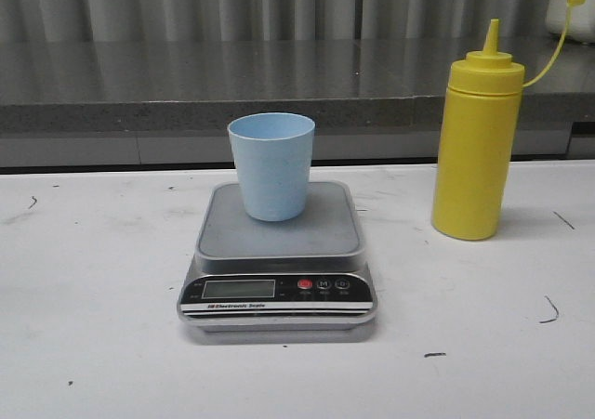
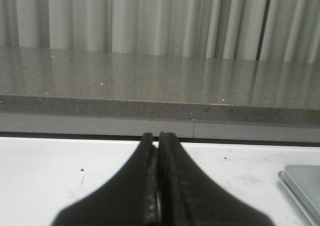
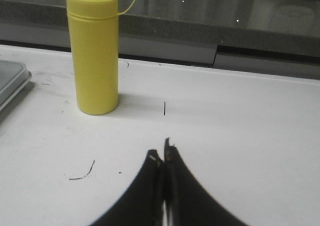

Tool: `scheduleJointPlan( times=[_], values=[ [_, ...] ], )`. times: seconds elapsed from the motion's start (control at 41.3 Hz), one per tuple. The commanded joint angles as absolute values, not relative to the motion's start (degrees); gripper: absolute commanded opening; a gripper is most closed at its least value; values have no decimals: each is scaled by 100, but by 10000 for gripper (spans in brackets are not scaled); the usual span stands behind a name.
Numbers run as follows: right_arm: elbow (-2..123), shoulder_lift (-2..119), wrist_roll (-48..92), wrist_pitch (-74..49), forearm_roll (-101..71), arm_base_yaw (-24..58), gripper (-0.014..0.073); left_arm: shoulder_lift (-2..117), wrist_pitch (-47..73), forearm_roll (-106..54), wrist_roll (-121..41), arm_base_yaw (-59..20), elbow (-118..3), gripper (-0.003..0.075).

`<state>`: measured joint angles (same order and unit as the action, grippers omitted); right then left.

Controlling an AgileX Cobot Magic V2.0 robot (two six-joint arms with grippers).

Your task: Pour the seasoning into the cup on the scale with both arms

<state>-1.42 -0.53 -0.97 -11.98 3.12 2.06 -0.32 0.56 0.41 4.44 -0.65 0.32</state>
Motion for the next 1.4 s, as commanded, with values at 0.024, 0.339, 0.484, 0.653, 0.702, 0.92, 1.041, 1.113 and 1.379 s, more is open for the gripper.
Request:
scheduleJointPlan(
  times=[0.024, 0.339, 0.484, 0.653, 0.702, 0.92, 1.041, 1.113, 1.379],
  values=[
    [-118, -152, -66, -307, 239, 144, -66, -127, -416, 0, 485, -55, 158, -20],
    [-118, -152, -73, 59, 176, 144, -66, -118, -416, 0, 485, -55, 158, -20],
    [-118, -152, -73, 0, -72, 137, -66, -118, -416, 0, 485, -55, 158, -20],
    [-118, -152, -73, 0, -93, 137, -66, -118, -416, 0, 485, -55, 158, -20],
    [-118, -152, -73, 0, -93, 137, -66, -118, -416, 0, 485, -55, 158, -20],
    [-118, -152, -73, 0, -93, 137, -66, -118, -416, 0, 485, -55, 158, -20],
    [-118, -152, -73, 0, -93, 137, -66, -118, -416, 0, 485, -55, 158, -20],
    [-118, -152, -73, 0, -93, 137, -66, -118, -416, 0, 485, -55, 158, -20],
    [-118, -152, -73, 0, -93, 137, -66, -118, -416, 0, 485, -55, 158, -20]
  ],
)
